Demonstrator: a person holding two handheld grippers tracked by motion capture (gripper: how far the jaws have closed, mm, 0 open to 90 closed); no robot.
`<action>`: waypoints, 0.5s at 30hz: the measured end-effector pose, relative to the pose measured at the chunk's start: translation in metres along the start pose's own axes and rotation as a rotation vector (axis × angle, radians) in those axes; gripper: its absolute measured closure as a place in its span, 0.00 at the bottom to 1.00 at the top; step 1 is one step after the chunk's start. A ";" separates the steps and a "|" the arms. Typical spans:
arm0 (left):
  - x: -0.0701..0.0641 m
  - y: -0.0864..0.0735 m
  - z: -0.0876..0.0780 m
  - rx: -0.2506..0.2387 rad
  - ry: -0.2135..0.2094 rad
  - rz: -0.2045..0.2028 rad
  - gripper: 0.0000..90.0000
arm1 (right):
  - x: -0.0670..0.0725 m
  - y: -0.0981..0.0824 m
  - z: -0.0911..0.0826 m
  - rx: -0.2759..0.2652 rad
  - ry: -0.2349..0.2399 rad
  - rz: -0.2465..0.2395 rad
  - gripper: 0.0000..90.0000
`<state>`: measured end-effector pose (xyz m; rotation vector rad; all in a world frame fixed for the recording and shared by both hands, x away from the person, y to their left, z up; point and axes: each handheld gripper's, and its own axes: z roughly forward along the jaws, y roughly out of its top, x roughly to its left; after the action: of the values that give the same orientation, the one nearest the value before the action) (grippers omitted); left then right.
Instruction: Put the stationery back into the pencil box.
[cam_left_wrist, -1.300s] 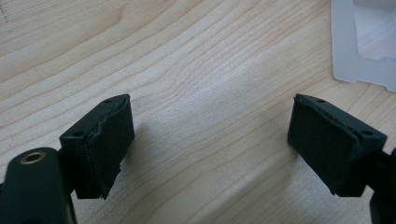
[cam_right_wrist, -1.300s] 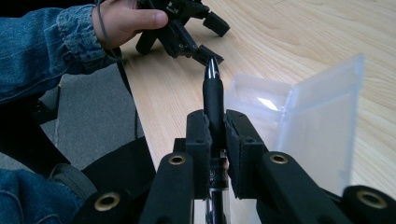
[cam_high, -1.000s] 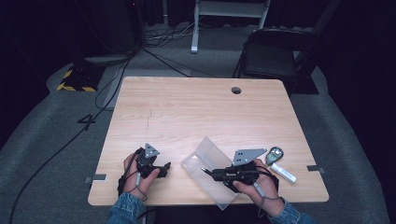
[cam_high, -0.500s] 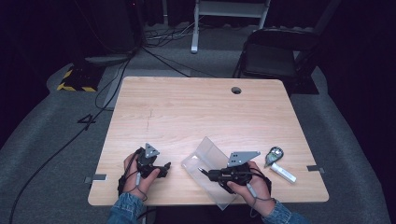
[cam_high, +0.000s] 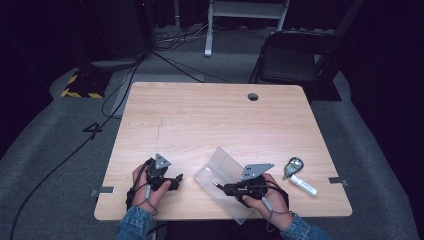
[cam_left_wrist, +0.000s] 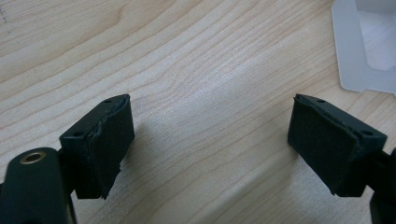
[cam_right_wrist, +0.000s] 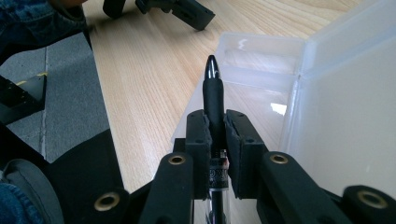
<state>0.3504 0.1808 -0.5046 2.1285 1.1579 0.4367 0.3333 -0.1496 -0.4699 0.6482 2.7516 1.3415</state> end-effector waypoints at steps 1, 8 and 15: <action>0.000 0.000 0.000 0.000 0.000 0.000 0.17 | -0.001 0.000 0.000 0.004 -0.003 -0.003 0.89; 0.000 0.000 0.000 0.000 0.000 -0.001 0.17 | -0.007 0.001 -0.002 0.031 -0.028 -0.034 0.89; 0.000 0.000 0.000 0.000 0.000 0.000 0.17 | -0.014 0.002 -0.003 0.053 -0.049 -0.067 0.89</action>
<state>0.3504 0.1808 -0.5046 2.1283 1.1583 0.4368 0.3465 -0.1557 -0.4688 0.5778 2.7524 1.2268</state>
